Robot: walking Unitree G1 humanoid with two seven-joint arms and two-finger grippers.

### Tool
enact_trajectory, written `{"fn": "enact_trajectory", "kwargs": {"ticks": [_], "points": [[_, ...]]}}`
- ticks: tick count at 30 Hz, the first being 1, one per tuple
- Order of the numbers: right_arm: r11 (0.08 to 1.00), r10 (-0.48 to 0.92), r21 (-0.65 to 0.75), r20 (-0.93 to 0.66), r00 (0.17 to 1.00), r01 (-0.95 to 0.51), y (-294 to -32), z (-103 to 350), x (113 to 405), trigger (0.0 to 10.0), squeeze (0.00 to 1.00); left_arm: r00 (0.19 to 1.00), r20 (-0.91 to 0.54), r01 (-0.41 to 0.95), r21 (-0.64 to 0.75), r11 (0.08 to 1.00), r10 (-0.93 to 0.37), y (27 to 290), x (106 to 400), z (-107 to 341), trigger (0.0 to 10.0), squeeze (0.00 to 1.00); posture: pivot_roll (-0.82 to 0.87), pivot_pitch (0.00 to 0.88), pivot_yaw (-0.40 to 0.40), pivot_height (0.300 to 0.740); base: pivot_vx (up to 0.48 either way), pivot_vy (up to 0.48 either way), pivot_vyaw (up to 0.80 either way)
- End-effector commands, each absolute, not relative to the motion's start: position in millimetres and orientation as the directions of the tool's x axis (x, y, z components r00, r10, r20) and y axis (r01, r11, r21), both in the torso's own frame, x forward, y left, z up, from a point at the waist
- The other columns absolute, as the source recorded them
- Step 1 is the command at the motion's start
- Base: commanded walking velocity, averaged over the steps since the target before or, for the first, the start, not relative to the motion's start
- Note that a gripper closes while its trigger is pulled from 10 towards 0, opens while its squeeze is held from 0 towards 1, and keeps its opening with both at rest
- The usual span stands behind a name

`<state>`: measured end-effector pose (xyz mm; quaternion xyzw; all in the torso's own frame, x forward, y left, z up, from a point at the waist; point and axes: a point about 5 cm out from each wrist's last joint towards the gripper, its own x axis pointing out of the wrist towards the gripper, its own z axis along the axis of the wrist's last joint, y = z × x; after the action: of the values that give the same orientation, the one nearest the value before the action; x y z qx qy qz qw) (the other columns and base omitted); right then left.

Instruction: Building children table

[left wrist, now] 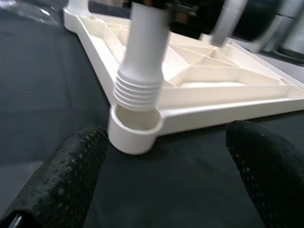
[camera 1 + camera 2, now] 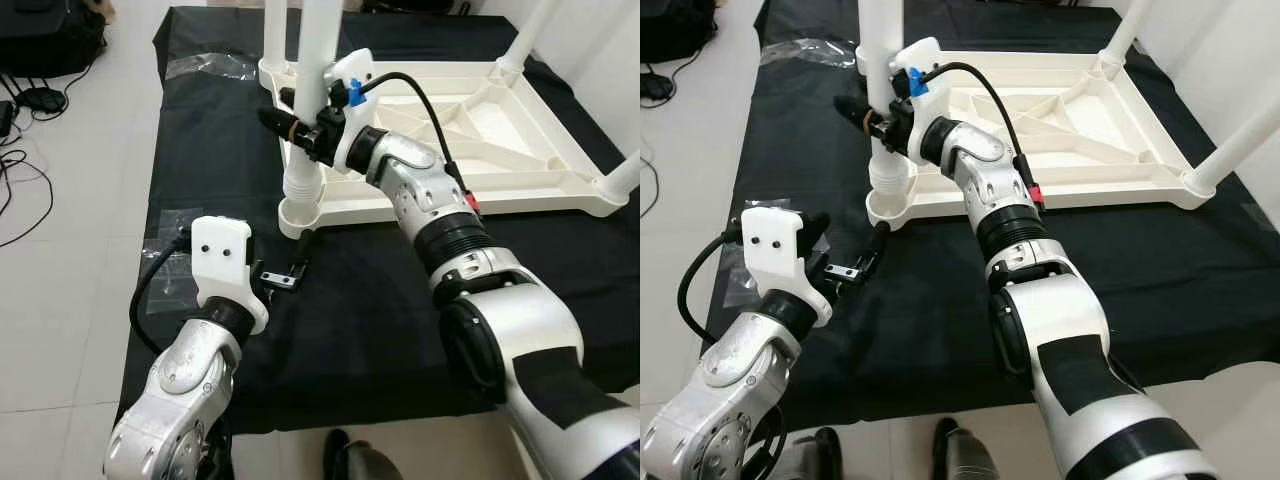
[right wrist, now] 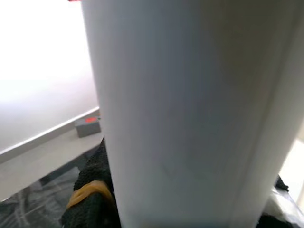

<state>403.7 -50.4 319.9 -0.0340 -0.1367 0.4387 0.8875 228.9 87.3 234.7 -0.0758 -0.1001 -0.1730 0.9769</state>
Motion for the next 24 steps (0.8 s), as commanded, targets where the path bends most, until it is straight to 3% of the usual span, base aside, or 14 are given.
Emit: {"fn": "enact_trajectory", "kwargs": {"ticks": [1, 6, 15, 24], "points": [[0.616, 0.784, -0.190, 0.245, 0.570, -0.765, -48, 329, 403, 10.0, 0.00, 0.918, 0.217, 0.364, -0.126, 0.923, -0.333, 83, 222, 235, 10.0, 0.00, 0.04, 0.337, -0.182, 0.740, 0.000, 0.000, 0.00], [0.538, 0.829, -0.177, 0.289, 0.479, -0.824, -52, 343, 399, 10.0, 0.00, 0.924, 0.205, 0.355, -0.150, 0.923, -0.322, 82, 217, 234, 10.0, 0.00, 0.03, 0.364, -0.187, 0.740, 0.000, 0.000, 0.00], [0.563, 0.817, -0.180, 0.269, 0.510, -0.807, -70, 336, 403, 10.0, 0.00, 0.929, 0.191, 0.346, -0.153, 0.926, -0.316, 80, 214, 233, 10.0, 0.00, 0.04, 0.383, -0.181, 0.740, 0.000, 0.000, 0.00], [0.480, 0.869, -0.189, 0.240, 0.433, -0.857, -79, 325, 400, 10.0, 0.00, 0.934, 0.178, 0.336, -0.150, 0.930, -0.309, 82, 214, 232, 10.0, 0.00, 0.05, 0.380, -0.174, 0.740, 0.000, 0.000, 0.00]]}}
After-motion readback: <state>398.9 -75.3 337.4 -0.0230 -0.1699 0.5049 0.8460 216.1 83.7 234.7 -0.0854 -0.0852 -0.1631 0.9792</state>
